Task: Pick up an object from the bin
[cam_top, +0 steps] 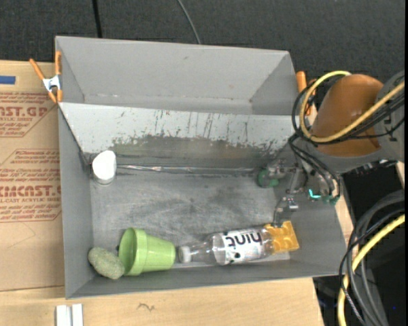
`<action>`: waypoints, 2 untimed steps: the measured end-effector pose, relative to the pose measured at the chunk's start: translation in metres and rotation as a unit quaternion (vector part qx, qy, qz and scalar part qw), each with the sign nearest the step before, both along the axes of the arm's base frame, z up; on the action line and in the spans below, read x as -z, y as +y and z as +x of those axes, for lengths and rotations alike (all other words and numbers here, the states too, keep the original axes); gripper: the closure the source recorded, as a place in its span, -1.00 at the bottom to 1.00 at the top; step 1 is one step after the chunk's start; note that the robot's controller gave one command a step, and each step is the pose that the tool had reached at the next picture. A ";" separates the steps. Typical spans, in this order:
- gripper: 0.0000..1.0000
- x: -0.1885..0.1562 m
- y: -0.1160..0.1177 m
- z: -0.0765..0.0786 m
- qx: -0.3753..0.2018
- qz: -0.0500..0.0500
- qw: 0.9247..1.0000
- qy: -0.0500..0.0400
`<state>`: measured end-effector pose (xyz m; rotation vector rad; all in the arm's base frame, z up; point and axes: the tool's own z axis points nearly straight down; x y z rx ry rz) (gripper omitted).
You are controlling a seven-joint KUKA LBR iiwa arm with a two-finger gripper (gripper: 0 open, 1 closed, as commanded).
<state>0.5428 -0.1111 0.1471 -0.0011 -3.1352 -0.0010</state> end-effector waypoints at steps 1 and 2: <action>-1.00 -0.004 0.000 0.002 -0.001 -0.001 1.000 -0.004; -1.00 0.062 -0.032 -0.047 0.005 0.000 1.000 -0.005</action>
Offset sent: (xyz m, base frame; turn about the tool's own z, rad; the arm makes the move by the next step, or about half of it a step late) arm -0.0584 -0.0408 -0.0771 0.0142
